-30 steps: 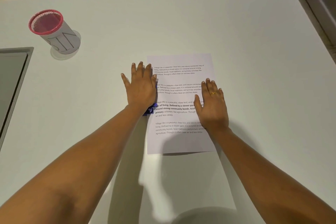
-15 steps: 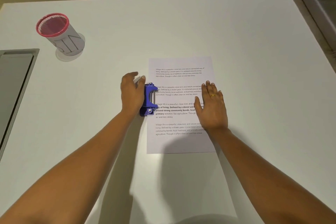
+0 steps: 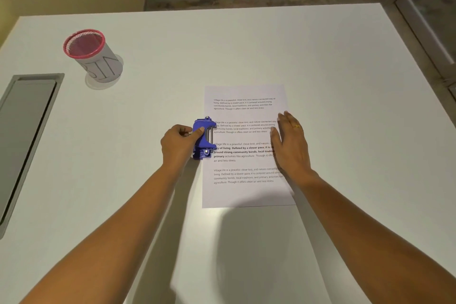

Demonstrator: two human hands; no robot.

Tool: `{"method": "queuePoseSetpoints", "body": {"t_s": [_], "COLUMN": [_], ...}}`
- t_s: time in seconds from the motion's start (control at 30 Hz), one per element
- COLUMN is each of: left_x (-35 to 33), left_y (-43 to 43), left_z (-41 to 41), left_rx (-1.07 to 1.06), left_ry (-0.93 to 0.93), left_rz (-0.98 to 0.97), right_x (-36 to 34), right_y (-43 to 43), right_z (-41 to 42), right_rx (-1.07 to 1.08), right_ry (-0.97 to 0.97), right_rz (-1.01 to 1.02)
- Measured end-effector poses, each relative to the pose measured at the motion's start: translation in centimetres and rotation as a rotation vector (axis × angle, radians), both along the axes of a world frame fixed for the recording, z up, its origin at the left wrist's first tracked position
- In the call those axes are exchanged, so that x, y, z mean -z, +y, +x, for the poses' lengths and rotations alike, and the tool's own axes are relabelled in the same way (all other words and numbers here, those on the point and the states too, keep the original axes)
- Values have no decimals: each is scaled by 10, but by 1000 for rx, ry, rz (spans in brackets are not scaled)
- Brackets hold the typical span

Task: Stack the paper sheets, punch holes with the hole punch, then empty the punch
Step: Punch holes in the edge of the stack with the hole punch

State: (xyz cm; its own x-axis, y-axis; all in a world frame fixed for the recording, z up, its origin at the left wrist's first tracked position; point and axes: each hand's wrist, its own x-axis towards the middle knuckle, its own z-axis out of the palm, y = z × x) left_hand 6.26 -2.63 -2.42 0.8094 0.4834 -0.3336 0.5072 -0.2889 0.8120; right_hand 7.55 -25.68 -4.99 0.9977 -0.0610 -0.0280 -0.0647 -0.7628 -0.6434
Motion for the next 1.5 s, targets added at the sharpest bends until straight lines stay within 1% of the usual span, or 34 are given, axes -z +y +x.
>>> {"method": "queuePoseSetpoints", "body": {"t_s": [0.1, 0.17, 0.37, 0.47, 0.63, 0.7, 0.83, 1.03, 1.1, 1.23, 1.33, 1.4, 1.5], "left_x": [-2, -4, -11, -14, -16, -17, -17, -17, -17, -17, -17, -17, -16], "left_y": [-1, -2, -4, -4, -6, -7, -8, -8, -7, -7, -6, -5, -5], "left_z": [0, 0, 1, 2, -1, -2, -2, -2, -2, -2, -1, 0, -1], "left_rx": [-1, -14, -38, -53, -52, -51, -55, -48, -47, -44, -38, -39, -52], "left_ry": [18, 36, 87, 91, 86, 88, 84, 88, 90, 97, 116, 124, 131], "left_rz": [-6, -24, -47, -56, -40, -34, -44, -35, -38, -42, -53, -68, -91], "right_x": [-7, -10, -18, -24, -30, -32, -36, -40, -45, -46, -44, -41, -38], "right_y": [-3, -7, -11, -4, -2, -4, -9, -15, -15, -13, -9, -7, -10], "right_z": [-3, -6, -10, -8, 5, 8, 13, 21, 21, 22, 20, 18, 15], "right_rx": [173, 253, 290, 316, 419, 452, 500, 529, 529, 538, 529, 512, 494], "right_ry": [14, 64, 219, 295, 422, 439, 450, 584, 625, 630, 591, 581, 606], "right_rz": [84, 86, 25, 53, 188, 216, 342, 584, 616, 708, 812, 776, 600]}}
